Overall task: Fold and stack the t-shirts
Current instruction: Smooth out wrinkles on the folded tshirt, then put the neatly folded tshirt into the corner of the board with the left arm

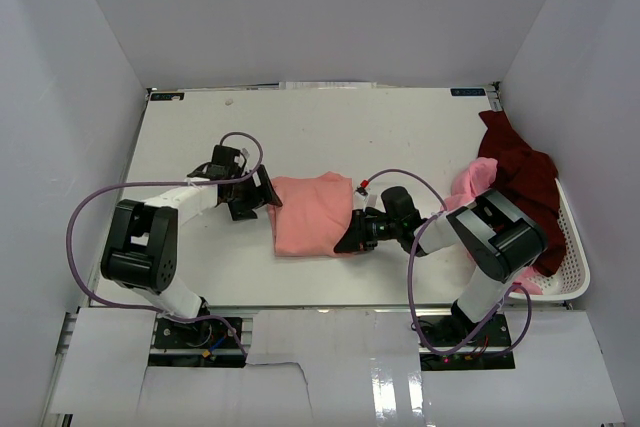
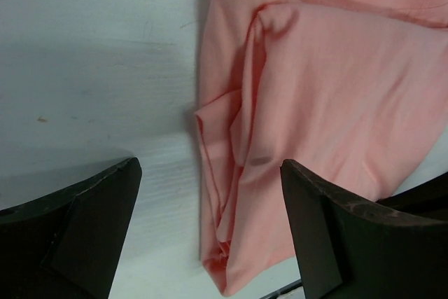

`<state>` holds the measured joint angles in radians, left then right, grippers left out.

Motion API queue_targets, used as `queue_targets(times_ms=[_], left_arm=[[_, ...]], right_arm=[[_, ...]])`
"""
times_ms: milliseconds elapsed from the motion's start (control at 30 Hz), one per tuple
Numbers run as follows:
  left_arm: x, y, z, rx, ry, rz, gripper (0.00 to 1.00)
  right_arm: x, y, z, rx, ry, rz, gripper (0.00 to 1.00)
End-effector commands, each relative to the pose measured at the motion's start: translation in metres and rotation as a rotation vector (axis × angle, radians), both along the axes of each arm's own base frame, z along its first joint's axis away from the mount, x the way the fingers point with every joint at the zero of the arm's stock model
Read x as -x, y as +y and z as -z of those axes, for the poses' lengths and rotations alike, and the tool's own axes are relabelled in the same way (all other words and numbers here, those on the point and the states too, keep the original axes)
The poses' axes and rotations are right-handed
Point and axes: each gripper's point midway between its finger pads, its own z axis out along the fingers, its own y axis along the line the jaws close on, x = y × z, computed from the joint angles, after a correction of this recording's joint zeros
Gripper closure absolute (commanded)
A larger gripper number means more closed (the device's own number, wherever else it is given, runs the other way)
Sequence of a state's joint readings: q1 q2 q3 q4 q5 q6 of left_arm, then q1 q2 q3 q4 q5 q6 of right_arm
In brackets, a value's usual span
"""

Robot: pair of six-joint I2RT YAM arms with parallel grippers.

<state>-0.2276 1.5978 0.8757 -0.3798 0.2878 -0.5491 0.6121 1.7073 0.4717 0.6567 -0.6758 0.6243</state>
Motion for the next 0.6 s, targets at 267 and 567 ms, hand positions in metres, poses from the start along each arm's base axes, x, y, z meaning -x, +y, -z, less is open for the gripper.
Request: queue_targets(times_ms=[267,567], left_arm=[[0.013,-0.018,0.028,0.121,0.032,-0.009,0.12],[0.018,-0.016,0.043,0.11,0.073,-0.014,0.55]], right_arm=[[-0.001,0.001,0.0,0.012,-0.022,-0.004,0.91],[-0.002,0.0,-0.001,0.01,-0.026,-0.001,0.91]])
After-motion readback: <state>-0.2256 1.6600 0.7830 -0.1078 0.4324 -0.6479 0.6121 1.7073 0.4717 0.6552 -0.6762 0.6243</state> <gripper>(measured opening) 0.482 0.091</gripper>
